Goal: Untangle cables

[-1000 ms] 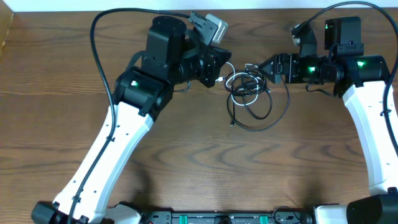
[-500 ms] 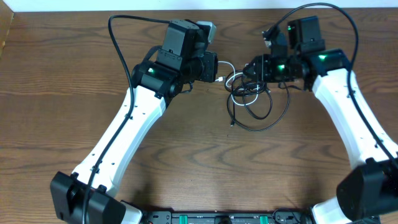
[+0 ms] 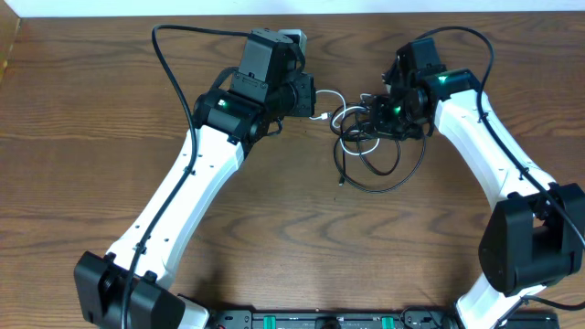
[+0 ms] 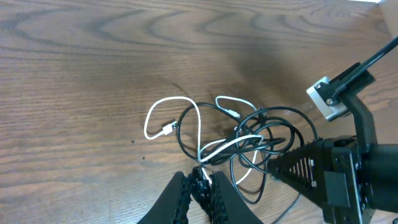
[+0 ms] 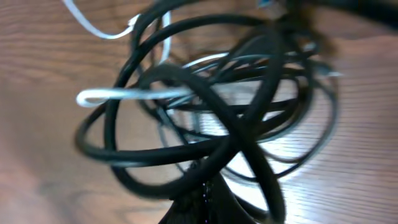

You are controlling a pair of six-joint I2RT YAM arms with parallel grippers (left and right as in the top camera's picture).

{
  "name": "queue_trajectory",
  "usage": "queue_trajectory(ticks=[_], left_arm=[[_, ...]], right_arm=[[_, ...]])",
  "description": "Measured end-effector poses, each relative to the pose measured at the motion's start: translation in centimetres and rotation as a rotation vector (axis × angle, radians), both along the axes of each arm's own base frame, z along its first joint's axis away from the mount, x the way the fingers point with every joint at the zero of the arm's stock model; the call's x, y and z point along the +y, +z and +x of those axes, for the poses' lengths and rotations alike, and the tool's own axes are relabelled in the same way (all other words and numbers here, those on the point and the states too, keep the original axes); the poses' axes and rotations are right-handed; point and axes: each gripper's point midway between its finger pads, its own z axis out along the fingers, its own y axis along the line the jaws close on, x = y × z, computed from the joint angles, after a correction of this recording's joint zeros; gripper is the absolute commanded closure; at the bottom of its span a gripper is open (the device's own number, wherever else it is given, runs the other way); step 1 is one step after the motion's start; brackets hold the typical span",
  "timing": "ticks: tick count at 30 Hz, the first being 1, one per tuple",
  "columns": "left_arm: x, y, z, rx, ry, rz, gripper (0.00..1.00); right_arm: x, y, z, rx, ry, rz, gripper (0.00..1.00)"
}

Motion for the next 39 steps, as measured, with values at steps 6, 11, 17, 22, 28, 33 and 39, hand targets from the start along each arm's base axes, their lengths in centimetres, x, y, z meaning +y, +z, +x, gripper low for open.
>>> queue_trajectory(ticks=[6,11,17,22,28,33,39], left_arm=[[0.1,-0.2,-0.1,0.011,0.005,0.0,0.85],[0.1,-0.5,-0.1,0.019,0.005,0.004,0.85],[0.0,-0.6,-0.1,0.022,0.005,0.005,0.85],[0.0,-0.6,-0.1,0.023,0.005,0.005,0.85],[0.0,-0.6,-0.1,0.024,0.005,0.005,0.84],[0.1,-0.7,-0.1,0.025,0.006,0.006,0.83],[0.1,-0.7,-0.1,0.026,0.005,0.006,0.83]], right_arm=[[-0.4,-0.2,0.5,-0.03,0.012,-0.031,0.91],[1.0,1.5,0.2,-0.059,0.113,0.049,0.7],[1.1,9.4,1.9,-0.285,0.105,0.074,0.69],[0.5,10.9,3.5,-0.36,0.044,0.053,0.73],[0.6,4.0,4.6,-0.195,0.008,0.022,0.86],[0.5,0.3,2.5,-0.031,0.004,0.007,0.84],[-0.2,-0.3,1.1,0.024,-0.003,-0.022,0.83]])
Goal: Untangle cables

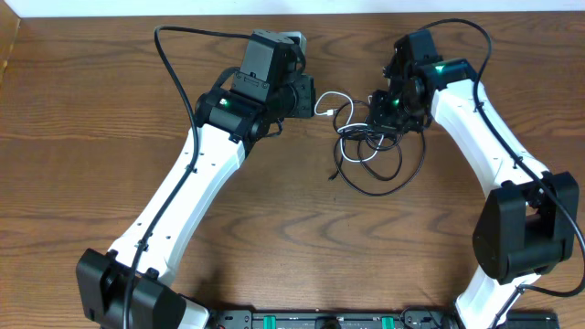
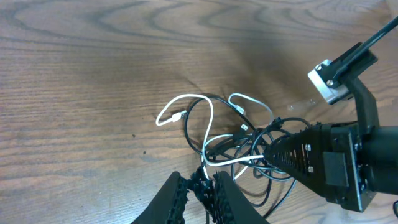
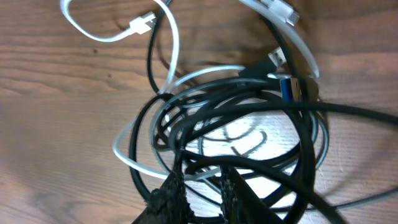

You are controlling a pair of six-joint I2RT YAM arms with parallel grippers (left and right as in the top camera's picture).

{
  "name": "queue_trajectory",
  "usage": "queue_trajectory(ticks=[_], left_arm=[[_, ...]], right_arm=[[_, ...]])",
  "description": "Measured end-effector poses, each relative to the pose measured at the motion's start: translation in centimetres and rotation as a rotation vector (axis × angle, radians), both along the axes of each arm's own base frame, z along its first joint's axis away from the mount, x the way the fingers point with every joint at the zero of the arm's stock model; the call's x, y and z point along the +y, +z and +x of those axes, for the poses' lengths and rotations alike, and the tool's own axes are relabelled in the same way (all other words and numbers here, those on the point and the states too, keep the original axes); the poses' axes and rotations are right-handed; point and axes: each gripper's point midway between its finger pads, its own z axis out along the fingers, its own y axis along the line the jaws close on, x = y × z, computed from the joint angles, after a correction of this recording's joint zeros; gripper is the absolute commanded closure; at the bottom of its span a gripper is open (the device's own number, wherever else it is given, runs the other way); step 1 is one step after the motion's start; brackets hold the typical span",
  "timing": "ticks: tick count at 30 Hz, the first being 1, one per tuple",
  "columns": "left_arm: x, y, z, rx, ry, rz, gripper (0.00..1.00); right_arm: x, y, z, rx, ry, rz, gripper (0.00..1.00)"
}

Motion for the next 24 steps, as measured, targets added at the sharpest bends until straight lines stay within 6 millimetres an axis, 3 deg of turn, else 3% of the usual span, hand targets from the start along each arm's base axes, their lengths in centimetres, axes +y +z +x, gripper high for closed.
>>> queue_trajectory(ticks=[10,12,17,24], left_arm=[[-0.1,-0.4,0.1,0.011,0.002,0.003,0.79],[-0.1,-0.5,0.0,0.015,0.001,0.003,0.79],[-0.5,-0.8,-0.7,0.047,-0.028,-0.015,0.78],[-1.9,-1.2,-2.5,0.109,-0.097,-0.05,0.78]], right_arm=[[-0.3,-4.5,-3.1,0.096,-0.001,-0.032,0.85],[-0.2,-4.9,-3.3,0.1,0.003,-0.034,0.83],[-0.1,-4.9,-2.9,0.081,-0.003,-0.031,0.68],[-0.4,-5.0,-3.4,0.1,-0.004,-0.045,0.67]])
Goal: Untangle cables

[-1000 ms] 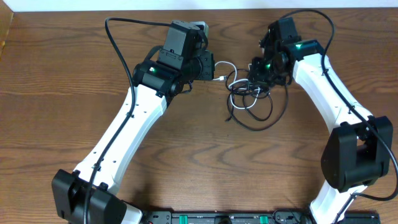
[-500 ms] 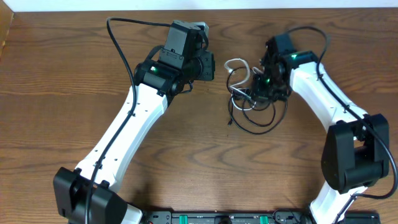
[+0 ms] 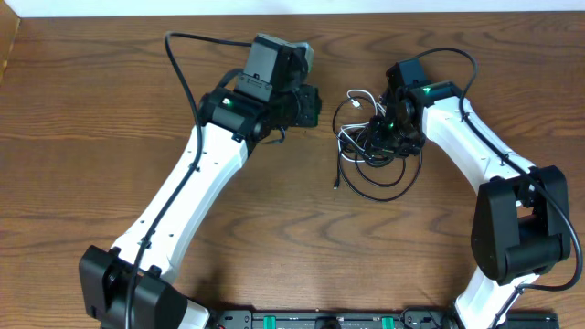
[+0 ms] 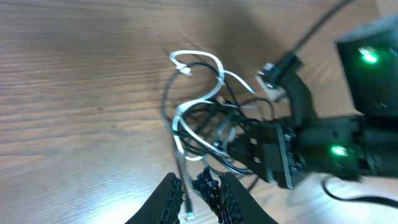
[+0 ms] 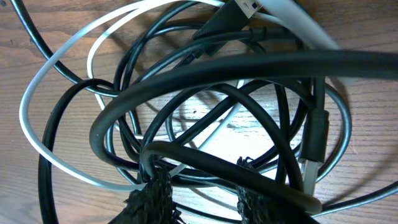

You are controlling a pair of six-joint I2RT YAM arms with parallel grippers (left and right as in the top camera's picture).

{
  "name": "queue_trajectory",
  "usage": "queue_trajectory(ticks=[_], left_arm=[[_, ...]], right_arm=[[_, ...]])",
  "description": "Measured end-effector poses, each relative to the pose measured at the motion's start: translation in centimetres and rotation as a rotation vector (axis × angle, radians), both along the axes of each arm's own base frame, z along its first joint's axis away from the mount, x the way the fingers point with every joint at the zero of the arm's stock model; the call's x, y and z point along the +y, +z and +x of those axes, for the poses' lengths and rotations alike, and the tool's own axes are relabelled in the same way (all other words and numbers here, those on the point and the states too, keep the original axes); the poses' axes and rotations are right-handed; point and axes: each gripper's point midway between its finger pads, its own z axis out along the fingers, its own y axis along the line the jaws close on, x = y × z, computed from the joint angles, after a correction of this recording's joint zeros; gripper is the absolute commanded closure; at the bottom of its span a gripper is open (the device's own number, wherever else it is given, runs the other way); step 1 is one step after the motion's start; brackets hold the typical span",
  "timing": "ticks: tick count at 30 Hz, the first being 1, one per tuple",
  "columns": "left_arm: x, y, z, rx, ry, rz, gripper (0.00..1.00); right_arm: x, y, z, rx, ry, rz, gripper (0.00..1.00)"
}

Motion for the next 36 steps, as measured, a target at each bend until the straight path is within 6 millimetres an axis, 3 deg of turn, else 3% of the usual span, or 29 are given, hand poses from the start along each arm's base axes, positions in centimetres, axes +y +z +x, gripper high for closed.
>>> queue_trajectory(ticks=[2,5,12,15,30,36], left_arm=[[-0.8,-0.1,-0.6,0.011,-0.021,-0.011,0.78],[-2.1,-0.8,-1.4,0.053,-0.029,-0.028,0.7],[-3.8,-7.6,-0.7,0.252,0.082,-0.014,0.62],[-4.0,-10.7,-0.1,0.319,0.142,-0.012,0.52],[-6.1,-13.4,3.1,0.325,0.228,-0.115,0.49],[-7.3,-14.1,3.4,0.339,0.198,-0.159,0.49]], right_arm=[[0.0,0.0,0.0,-0.001,0.0,0.0,0.67],[0.0,0.0,0.1,-0.004,0.0,0.002,0.68],[0.1,0.0,0.1,-0.003,0.001,0.007,0.68],[0.2,0.1,0.1,-0.003,0.001,0.01,0.69],[0.2,0.0,-0.1,0.004,0.002,0.013,0.69],[0.2,0.0,-0.2,0.007,0.002,0.012,0.69]])
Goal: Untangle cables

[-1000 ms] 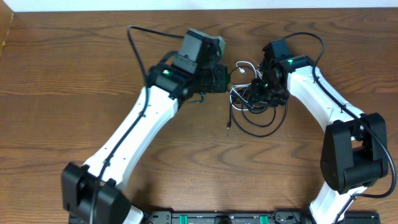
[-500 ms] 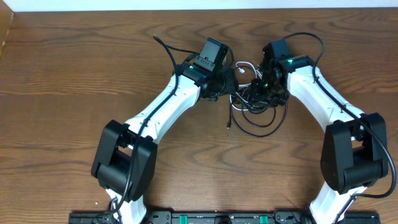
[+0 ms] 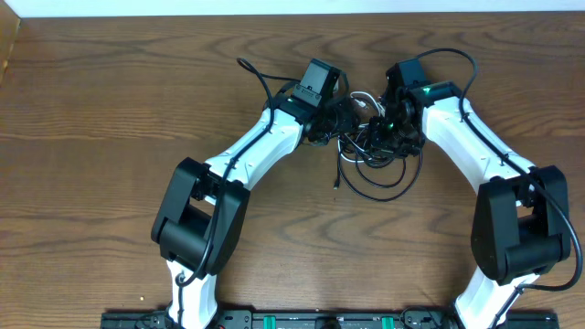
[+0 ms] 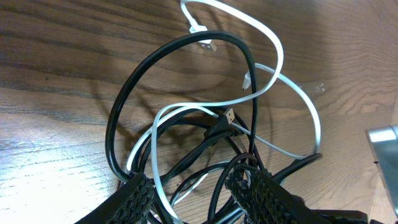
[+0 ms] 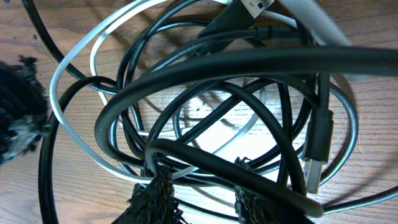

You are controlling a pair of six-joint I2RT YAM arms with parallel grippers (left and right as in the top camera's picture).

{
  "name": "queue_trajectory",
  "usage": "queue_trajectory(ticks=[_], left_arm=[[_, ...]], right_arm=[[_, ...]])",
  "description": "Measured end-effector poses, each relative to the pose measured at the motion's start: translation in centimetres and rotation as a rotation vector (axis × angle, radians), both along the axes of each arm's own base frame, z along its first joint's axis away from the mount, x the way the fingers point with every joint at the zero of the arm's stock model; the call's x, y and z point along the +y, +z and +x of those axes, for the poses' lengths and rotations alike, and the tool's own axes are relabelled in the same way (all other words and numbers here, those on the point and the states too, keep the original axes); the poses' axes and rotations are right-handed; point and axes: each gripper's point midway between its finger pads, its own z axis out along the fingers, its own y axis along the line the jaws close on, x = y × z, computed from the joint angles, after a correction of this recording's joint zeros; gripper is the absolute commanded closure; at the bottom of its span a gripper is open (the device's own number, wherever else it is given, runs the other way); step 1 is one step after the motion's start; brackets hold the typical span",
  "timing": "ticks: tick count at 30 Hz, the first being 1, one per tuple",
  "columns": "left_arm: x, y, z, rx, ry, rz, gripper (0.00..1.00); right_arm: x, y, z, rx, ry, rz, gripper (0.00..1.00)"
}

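Note:
A tangle of black and white cables [image 3: 370, 151] lies on the wooden table between my two grippers. My left gripper [image 3: 340, 117] sits low on the tangle's left side. In the left wrist view the left gripper [image 4: 198, 190] stands open, with a white cable [image 4: 280, 62] and black loops [image 4: 118, 112] running between its fingers. My right gripper [image 3: 388, 128] is on the tangle's right side. Seen from the right wrist, the right gripper [image 5: 202, 193] is open, with a thick black cable [image 5: 249, 62] lying across the gap and a white strand [image 5: 68, 81] curving left.
The bare wooden table [image 3: 110, 183] surrounds the tangle. A loose black cable end [image 3: 339, 185] points toward the front. The left arm's own black lead [image 3: 251, 68] arcs behind its wrist. A black rail [image 3: 320, 320] runs along the front edge.
My left gripper was up and to the left of the tangle with its fingers close together. Now it is down on the tangle's left side with fingers wide apart. The right gripper has not moved.
At first my left gripper was shut on a white cable and my right was shut on black strands. Then both still held while the tangle had shifted. Later the left had let go and the right stood open on the tangle. Now both straddle it, open.

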Motion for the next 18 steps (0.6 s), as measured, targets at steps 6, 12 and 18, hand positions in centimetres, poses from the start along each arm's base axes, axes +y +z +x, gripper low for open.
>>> queue_trajectory(ticks=[6,12,18], left_arm=[[-0.3,-0.1,-0.3,0.009,-0.011,-0.006,0.49],[-1.2,-1.2,-1.1,0.029,-0.035,0.004,0.49],[-2.0,-2.1,-1.9,0.045,-0.057,0.014,0.5]], right_arm=[[0.0,0.0,-0.1,0.003,0.0,-0.001,0.7],[0.0,0.0,-0.1,0.005,0.0,-0.002,0.7],[-0.1,0.0,-0.2,0.008,0.0,-0.003,0.7]])
